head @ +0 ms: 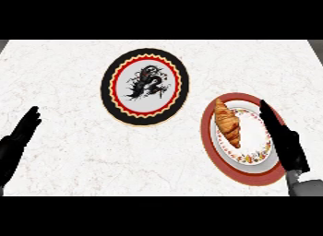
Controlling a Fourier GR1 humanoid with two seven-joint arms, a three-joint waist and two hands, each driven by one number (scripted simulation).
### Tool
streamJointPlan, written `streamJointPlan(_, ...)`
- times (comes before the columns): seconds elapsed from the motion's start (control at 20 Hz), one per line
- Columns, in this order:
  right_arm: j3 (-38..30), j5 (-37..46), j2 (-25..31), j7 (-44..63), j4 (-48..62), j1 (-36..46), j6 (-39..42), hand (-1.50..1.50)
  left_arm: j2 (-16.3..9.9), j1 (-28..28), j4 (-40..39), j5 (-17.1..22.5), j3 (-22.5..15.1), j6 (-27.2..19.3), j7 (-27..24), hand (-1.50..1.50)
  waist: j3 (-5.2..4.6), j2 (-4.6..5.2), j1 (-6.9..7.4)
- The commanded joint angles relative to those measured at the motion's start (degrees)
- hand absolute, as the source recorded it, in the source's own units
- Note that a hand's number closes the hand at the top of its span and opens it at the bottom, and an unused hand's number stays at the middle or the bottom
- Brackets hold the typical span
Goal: Pick the croissant from the plate and place it in the plate
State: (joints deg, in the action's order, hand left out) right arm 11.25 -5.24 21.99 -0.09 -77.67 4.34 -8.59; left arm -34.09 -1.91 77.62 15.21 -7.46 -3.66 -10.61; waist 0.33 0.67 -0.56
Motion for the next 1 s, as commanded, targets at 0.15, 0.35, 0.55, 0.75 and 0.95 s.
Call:
streamJointPlan(0.15, 4.71, -4.36, 4.73, -2.54, -2.70, 14.94, 21.04, 1.50, 3.51, 5.77, 1.70, 0.51, -1.10, -2.22, 5.97, 0.00, -0.18, -0.09, 3.74)
streamJointPlan(0.35, 7.32, 16.31, 20.16, -11.13, -8.68, 23.46, 19.23, 1.50, 5.52, 5.86, 0.80, 1.76, -2.08, -1.51, 6.58, 0.00, -1.56, -2.25, 4.28)
streamJointPlan(0.55, -1.76, -0.69, 10.19, -32.92, 9.86, 20.67, 26.05, -1.50, 9.93, 12.08, 1.20, 1.99, -2.47, -6.48, 13.68, 0.00, 0.01, 0.52, 2.35)
streamJointPlan(0.75, 4.19, 10.39, 15.66, -44.11, 17.35, 23.18, 32.15, -1.50, 10.32, 13.50, -0.33, 1.66, -2.27, -6.04, 14.55, 0.00, -0.16, 0.27, 2.35)
streamJointPlan(0.95, 7.01, 19.88, 17.13, -48.93, 22.03, 27.23, 28.22, -1.50, 9.66, 15.87, 1.70, 1.90, -1.47, -6.76, 19.74, 0.00, -0.21, -0.19, 2.09)
